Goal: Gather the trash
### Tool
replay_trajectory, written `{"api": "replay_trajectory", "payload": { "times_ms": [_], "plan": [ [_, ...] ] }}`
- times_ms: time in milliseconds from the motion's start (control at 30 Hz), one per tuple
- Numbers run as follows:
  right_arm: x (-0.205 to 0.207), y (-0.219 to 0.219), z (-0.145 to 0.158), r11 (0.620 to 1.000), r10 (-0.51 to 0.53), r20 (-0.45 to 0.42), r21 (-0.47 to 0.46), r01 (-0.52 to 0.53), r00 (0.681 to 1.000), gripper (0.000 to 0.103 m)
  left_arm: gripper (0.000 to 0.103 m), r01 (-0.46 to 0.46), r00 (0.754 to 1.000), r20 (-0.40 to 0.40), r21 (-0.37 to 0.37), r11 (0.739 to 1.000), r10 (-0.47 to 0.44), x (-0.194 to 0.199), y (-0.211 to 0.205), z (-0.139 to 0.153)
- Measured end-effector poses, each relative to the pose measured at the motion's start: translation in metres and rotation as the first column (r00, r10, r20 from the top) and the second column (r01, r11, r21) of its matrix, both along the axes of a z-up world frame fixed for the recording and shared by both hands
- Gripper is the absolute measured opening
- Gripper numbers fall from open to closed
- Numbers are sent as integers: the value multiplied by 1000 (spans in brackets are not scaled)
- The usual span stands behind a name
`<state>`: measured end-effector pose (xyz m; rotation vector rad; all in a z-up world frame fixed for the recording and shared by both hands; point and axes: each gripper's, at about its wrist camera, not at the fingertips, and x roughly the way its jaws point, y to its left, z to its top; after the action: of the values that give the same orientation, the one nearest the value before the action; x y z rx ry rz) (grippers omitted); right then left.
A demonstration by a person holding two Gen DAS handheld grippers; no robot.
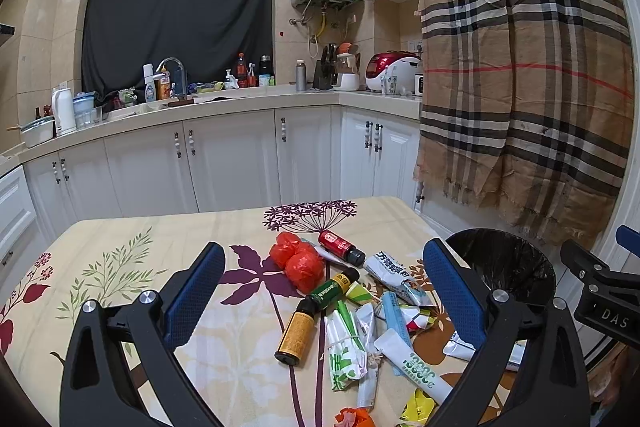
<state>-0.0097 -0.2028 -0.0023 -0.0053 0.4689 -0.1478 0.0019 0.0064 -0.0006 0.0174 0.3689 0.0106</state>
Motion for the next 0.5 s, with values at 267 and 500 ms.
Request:
{"api": "replay_trajectory", "payload": {
  "times_ms": [267, 500],
  "plan": [
    [0, 0, 0, 1000, 0, 0, 0, 0, 1000, 100, 97, -4, 1000, -1, -4, 1000, 4, -1, 2, -2],
    [0, 0, 0, 1000, 1, -1, 0, -1, 1000, 100, 97, -2, 1000, -2, -5, 1000, 2, -1, 4, -3]
  ]
}}
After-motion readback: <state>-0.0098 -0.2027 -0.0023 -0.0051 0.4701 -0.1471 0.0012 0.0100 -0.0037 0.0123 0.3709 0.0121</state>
